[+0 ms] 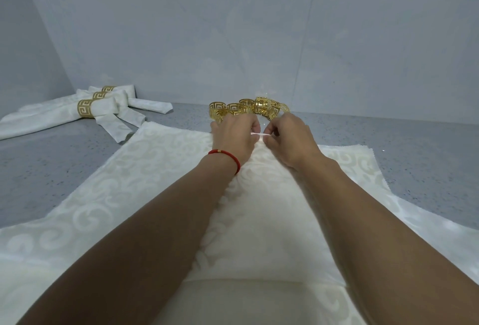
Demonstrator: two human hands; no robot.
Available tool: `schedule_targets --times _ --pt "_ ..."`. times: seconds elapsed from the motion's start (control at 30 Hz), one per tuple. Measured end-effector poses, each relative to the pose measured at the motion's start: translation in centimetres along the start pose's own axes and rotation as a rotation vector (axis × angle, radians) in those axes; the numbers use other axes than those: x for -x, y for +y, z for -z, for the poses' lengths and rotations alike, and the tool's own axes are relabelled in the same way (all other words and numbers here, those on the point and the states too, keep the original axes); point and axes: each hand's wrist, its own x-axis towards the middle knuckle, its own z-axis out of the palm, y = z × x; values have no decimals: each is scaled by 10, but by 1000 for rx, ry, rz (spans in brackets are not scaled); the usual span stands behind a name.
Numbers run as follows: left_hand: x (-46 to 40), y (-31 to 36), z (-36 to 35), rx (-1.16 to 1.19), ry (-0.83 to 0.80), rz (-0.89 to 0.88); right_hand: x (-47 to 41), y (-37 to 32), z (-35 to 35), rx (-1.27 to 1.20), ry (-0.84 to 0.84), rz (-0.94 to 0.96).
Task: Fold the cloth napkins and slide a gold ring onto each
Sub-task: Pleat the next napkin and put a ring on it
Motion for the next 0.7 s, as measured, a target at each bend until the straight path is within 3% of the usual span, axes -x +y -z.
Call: schedule_targets --times 0.13,0.23,0.33,0.5,0.7 --pt "1 3 14 -245 -27 -193 6 -2 6 172 52 152" --pt "-1 12 26 -344 -169 -264 8 -6 15 256 1 210" --pt "-2 15 33 -292 -274 -243 9 -8 24 224 -139 126" --pt "-1 -1 22 -104 -129 -203 11 0 29 -78 -134 -25" --pt "3 -1 22 -166 -187 -225 8 1 28 36 -164 13"
